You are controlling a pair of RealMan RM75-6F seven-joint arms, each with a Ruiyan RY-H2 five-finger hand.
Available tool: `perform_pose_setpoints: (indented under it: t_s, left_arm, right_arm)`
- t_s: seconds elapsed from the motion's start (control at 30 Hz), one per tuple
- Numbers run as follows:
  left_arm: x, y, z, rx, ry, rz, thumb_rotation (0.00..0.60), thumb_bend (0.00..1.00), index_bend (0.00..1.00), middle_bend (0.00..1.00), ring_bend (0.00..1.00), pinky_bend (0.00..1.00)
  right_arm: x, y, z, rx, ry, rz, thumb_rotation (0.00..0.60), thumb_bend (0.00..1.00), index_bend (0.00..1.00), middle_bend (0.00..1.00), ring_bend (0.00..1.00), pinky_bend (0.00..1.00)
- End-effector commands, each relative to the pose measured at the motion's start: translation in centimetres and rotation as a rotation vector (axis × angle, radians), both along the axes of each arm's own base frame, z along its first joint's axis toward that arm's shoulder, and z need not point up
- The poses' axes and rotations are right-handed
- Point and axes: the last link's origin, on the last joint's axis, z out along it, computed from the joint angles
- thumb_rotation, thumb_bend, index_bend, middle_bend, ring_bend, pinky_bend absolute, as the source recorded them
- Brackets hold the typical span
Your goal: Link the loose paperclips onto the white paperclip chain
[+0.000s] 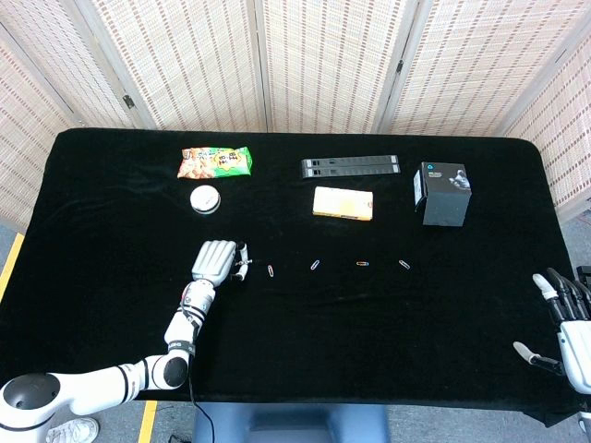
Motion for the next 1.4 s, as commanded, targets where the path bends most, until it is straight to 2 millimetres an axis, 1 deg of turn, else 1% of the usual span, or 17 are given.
perform_pose_setpoints:
  t_s: [0.03,0.37,0.53,0.7,0.83,1.0,1.13,1.27,1.4]
  left_arm:
    - [-0.2,0.0,-0.1,-0.004,0.001,0.006,0.600,0.66,0.78,1.00,1.00,1.00]
    - [-0.5,0.3,0.0,-0.001,0.000,0.009,0.600,0.66,0.78,1.00,1.00,1.00]
    - [0.0,-0.1,0.5,0.010,-0.009,-0.013,0.600,0.66,0.78,1.00,1.00,1.00]
    - [1.0,-2.1,1.2,0.015,-0.019,-0.050,0.600,0.66,0.78,1.00,1.00,1.00]
    - [1.9,-4.4,1.0,0.009,-0.005,-0.082,0.600,0.66,0.78,1.00,1.00,1.00]
    - [3.8,-7.1,-0.2,0.002,0.011,-0.129,0.600,0.66,0.78,1.00,1.00,1.00]
    - [5.6,-9.0,-1.9,-0.008,0.037,-0.174,0.600,0.66,0.78,1.00,1.00,1.00]
    - [6.6,-9.8,-3.5,-0.013,0.067,-0.198,0.600,0.66,0.78,1.00,1.00,1.00]
    - [7.3,-10.0,-4.9,-0.023,0.084,-0.220,0.600,0.66,0.78,1.00,1.00,1.00]
  right_arm:
    - [0.0,0.0,0.0,-0.001,0.001,-0.001,0.592,0.00,0.00,0.00,0.00,0.00]
    - [-0.1,-0.3,-0.1,0.005,0.003,-0.009,0.591,0.00,0.00,0.00,0.00,0.00]
    - [-0.1,-0.4,-0.2,0.009,0.002,-0.009,0.590,0.00,0.00,0.00,0.00,0.00]
    - [0.2,-0.4,0.1,0.013,-0.013,0.011,0.592,0.00,0.00,0.00,0.00,0.00]
    - [0.3,0.1,0.9,-0.003,-0.040,0.032,0.591,0.00,0.00,0.00,0.00,0.00]
    - [0.2,1.3,2.2,-0.032,-0.088,0.073,0.590,0.00,0.00,0.00,0.00,0.00]
    - [0.0,2.7,3.5,-0.067,-0.130,0.111,0.592,0.00,0.00,0.00,0.00,0.00]
    - [-0.3,4.2,4.4,-0.100,-0.158,0.139,0.592,0.00,0.00,0.00,0.00,0.00]
    - [-0.8,5.1,4.9,-0.119,-0.169,0.137,0.593,0.00,0.00,0.00,0.00,0.00]
